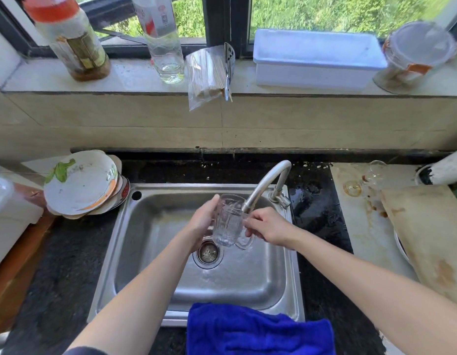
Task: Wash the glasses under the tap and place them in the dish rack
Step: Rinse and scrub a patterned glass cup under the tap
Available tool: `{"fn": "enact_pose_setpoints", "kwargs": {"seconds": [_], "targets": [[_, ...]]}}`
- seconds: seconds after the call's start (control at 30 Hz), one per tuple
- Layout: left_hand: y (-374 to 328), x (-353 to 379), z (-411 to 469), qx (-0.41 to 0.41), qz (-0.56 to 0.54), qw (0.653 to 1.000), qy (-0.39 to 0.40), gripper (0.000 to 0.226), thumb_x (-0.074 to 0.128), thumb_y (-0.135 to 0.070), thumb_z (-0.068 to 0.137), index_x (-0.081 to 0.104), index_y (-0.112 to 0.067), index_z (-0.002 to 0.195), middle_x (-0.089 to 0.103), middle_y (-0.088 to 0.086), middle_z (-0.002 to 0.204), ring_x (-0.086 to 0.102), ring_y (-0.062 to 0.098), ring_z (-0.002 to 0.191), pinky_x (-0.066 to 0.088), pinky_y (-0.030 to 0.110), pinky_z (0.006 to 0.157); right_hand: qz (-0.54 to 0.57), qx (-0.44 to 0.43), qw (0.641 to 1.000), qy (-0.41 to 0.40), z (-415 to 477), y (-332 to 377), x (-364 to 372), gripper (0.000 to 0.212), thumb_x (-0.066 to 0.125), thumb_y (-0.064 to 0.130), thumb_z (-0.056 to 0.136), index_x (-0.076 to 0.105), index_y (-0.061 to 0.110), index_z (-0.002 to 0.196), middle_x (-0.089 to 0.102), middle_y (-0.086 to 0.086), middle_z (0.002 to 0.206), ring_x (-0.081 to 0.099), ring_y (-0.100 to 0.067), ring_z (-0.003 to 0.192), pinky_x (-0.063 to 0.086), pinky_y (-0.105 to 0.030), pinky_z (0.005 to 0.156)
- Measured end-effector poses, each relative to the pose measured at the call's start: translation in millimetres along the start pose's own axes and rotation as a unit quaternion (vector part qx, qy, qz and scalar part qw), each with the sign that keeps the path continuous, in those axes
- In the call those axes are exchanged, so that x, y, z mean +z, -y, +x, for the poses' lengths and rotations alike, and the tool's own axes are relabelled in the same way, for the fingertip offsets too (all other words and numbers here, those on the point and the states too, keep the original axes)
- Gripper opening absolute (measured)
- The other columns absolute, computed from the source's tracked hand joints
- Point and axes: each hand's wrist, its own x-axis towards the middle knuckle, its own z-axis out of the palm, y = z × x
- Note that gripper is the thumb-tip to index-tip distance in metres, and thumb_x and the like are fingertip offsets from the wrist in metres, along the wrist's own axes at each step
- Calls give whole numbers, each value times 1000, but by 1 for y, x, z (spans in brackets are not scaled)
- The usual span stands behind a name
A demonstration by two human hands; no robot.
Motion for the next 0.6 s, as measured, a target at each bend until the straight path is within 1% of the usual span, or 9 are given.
{"fn": "enact_pose_setpoints", "kwargs": {"seconds": [0.1,0.17,0.27,0.33,0.4,0.43,0.5,0.57,0.6], "targets": [[-10,9,4,46,38,998,15,33,50,-45,94,54,-29,122,63,-2,114,61,16,100,49,35,76,-35,-1,999,14,2,4,-10,30,57,23,95,64,3,73,60,-4,63,41,-9,49,34,-18,46],[-10,13,7,12,43,999,5,28,54,-19,91,59,-20,119,63,5,110,60,19,90,49,34,70,3,0,1000,10,2,2,-12,26,60,23,93,62,5,73,55,-1,59,39,-5,45,32,-15,44],[0,13,8,-79,-45,996,-5,42,40,10,82,62,-6,114,59,10,88,52,20,67,48,31,56,63,-14,997,-32,2,-5,-9,24,65,25,89,59,8,73,48,1,60,37,-4,47,32,-15,48],[7,11,8,-110,-60,992,22,40,39,12,82,63,-2,111,58,10,81,53,21,66,52,34,54,77,-14,996,-50,4,-13,-6,27,66,28,89,60,7,74,44,2,60,36,-8,53,33,-19,53],[12,11,4,-126,-61,989,43,25,44,10,85,62,-1,98,60,13,79,58,25,70,56,41,55,112,-3,992,-58,6,-20,-3,29,65,31,90,60,7,76,44,1,60,37,-10,56,33,-20,53],[13,10,3,-134,-71,988,42,20,43,11,87,60,0,91,60,15,78,60,27,70,57,44,55,137,-1,988,-66,7,-22,-3,28,64,31,91,59,8,75,48,0,62,41,-10,58,35,-20,54],[18,10,6,-135,-120,983,19,24,38,17,88,56,1,83,60,17,77,63,29,66,58,47,56,171,8,981,-92,7,-25,-2,23,64,32,91,62,10,83,60,-2,77,53,-12,71,42,-22,61],[20,14,6,-119,-173,978,-8,26,34,20,87,54,4,84,63,20,78,66,28,62,59,44,56,204,58,973,-91,6,-28,1,30,62,41,90,64,13,100,65,0,98,60,-15,90,53,-29,70],[21,18,6,-106,-186,976,-28,25,34,21,87,53,5,86,64,21,79,68,27,59,59,40,55,239,102,963,-67,5,-30,4,36,59,49,90,64,17,106,66,0,105,62,-19,97,57,-34,73]]}}
